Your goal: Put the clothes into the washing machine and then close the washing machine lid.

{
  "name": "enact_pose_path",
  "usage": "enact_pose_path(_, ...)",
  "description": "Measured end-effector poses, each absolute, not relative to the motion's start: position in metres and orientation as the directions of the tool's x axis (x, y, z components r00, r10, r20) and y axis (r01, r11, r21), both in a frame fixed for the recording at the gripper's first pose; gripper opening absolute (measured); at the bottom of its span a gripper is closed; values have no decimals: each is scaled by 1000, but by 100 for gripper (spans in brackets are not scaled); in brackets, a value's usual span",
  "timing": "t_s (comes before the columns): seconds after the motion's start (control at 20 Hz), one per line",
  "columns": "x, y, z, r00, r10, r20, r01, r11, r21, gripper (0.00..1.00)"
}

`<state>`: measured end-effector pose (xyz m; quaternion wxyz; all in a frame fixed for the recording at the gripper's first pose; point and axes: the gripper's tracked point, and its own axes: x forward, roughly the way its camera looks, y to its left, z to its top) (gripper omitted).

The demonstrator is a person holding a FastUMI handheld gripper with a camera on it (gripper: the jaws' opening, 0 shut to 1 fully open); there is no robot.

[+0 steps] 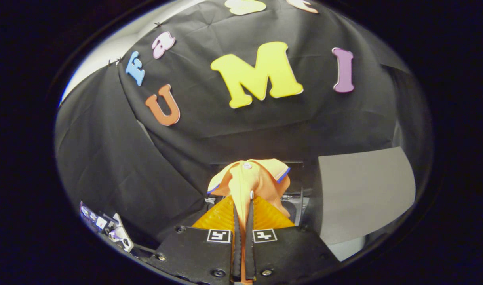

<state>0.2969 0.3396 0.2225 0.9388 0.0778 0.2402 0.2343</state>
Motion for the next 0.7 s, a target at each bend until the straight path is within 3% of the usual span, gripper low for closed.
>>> enact_pose_path(0.7,375,423,95,595,447,-668,-406,884,230,7)
